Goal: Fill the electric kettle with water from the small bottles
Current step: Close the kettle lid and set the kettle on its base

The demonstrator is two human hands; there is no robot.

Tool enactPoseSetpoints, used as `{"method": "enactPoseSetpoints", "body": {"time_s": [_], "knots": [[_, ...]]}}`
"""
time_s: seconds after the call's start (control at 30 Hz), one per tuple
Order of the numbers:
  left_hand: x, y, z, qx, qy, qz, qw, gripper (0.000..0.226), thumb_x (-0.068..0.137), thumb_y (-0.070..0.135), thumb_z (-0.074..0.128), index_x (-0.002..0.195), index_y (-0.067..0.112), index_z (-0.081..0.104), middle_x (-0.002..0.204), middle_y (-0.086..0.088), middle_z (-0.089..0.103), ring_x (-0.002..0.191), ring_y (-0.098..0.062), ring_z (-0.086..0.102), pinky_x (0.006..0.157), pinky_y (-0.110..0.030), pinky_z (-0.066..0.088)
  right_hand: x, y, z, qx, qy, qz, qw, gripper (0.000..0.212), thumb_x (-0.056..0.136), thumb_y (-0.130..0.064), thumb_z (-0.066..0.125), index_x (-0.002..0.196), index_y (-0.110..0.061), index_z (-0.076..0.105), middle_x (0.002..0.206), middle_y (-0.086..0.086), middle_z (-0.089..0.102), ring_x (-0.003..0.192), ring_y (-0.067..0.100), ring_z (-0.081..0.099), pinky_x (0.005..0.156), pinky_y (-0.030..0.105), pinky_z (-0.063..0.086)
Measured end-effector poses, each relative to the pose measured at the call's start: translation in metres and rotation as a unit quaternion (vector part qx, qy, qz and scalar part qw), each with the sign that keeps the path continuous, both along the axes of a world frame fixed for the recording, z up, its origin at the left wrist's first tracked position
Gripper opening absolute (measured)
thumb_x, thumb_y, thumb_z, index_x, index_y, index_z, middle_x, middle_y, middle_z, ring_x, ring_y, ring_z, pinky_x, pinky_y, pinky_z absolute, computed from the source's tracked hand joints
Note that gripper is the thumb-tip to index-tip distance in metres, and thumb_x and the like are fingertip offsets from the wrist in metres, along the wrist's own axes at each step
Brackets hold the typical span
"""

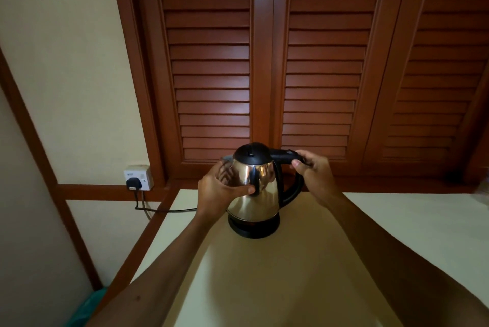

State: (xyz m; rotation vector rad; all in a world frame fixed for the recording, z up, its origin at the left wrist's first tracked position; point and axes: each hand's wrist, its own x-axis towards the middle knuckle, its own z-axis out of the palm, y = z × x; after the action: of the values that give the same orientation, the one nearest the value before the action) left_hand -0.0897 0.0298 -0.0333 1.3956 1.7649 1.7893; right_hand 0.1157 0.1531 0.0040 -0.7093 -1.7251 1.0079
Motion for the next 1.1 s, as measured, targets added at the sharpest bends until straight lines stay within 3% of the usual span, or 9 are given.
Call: {"method": "enactPoseSetpoints", "body": {"time_s": [0.2, 0.43, 0.8, 1.1], "knots": [[0.004, 0.0, 0.0, 0.002, 0.016, 0.028, 0.999, 0.08, 0.048, 0.03, 0.098, 0.12, 0.035, 0.062, 0.108, 0.016, 0.071, 0.106, -0.001, 0.065, 0.089, -0.022, 0.056, -0.002, 0.007, 0.001, 0.013, -0.007, 0.015, 1.0, 0.028, 0.088, -0.002, 0.056, 0.101, -0.024, 0.068, 0.096, 0.001, 0.071, 0.092, 0.018, 0.067, 0.084, 0.032, 0.052], [0.005, 0.001, 0.001, -0.005, 0.02, 0.023, 1.0, 0.082, 0.047, 0.033, 0.097, 0.122, 0.031, 0.063, 0.111, 0.013, 0.072, 0.107, -0.003, 0.065, 0.094, -0.032, 0.057, 0.003, 0.007, -0.001, 0.011, -0.001, 0.021, 1.0, 0.027, 0.09, 0.0, 0.054, 0.102, -0.021, 0.066, 0.092, 0.0, 0.07, 0.083, 0.006, 0.066, 0.074, 0.022, 0.048], [0.009, -0.001, -0.011, 0.007, 0.02, 0.017, 1.0, 0.083, 0.051, 0.031, 0.096, 0.126, 0.028, 0.06, 0.113, 0.013, 0.071, 0.108, -0.002, 0.066, 0.093, -0.03, 0.057, 0.007, 0.01, -0.014, 0.001, -0.016, 0.022, 1.0, 0.026, 0.091, -0.002, 0.054, 0.112, -0.012, 0.065, 0.102, 0.005, 0.07, 0.095, 0.014, 0.067, 0.091, 0.036, 0.052], [0.013, -0.001, -0.018, 0.01, -0.019, 0.006, 1.0, 0.089, 0.054, 0.025, 0.097, 0.131, 0.032, 0.052, 0.12, 0.015, 0.066, 0.114, -0.002, 0.062, 0.096, -0.023, 0.052, 0.009, 0.009, -0.015, 0.057, -0.024, 0.024, 0.998, 0.036, 0.09, -0.008, 0.056, 0.118, -0.032, 0.055, 0.118, -0.003, 0.063, 0.11, 0.017, 0.061, 0.1, 0.049, 0.046]]}}
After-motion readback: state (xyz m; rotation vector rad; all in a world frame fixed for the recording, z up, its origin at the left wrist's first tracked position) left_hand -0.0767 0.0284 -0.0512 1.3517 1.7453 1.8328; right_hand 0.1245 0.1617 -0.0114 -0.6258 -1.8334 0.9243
